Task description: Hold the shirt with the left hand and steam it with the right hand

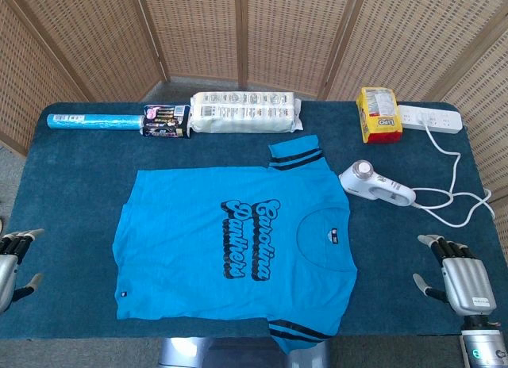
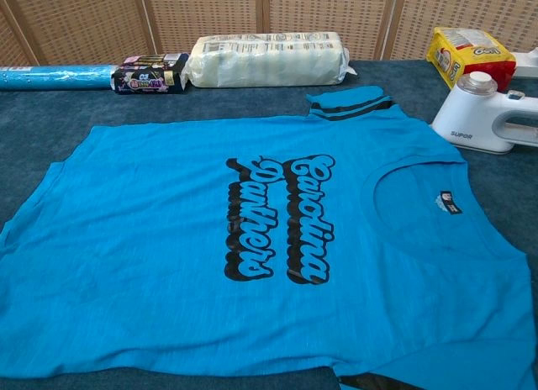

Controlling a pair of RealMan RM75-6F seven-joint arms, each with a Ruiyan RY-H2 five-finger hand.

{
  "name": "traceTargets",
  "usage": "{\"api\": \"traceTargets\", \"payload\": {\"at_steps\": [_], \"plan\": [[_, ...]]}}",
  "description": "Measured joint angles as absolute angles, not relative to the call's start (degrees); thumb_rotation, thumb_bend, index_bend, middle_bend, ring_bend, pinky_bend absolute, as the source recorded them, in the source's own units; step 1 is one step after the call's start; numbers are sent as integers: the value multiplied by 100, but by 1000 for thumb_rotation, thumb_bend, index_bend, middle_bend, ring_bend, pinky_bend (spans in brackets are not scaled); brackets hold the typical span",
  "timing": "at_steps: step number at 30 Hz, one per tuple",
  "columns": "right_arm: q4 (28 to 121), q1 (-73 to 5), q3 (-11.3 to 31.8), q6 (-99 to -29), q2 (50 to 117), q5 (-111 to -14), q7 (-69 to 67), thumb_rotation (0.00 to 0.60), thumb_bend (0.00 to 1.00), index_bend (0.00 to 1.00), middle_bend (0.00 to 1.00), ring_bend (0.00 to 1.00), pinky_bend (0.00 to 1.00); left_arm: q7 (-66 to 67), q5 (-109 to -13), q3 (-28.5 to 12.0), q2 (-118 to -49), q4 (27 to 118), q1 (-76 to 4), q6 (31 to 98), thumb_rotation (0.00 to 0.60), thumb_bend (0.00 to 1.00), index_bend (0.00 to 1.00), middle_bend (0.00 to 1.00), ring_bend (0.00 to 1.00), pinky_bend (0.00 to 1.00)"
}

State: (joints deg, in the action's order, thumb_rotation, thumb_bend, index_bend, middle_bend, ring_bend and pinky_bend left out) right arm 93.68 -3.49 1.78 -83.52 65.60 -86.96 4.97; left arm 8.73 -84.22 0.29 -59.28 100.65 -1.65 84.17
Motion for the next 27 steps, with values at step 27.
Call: {"api": "traceTargets", "payload": {"at_steps": [27], "plan": [[9574,-260,133,-8594,6558,-8890,560,531,316,226,262,308,295,1050,-8837,305,-5613,10212,-395,7892,600,192,185,255,208,289]]}}
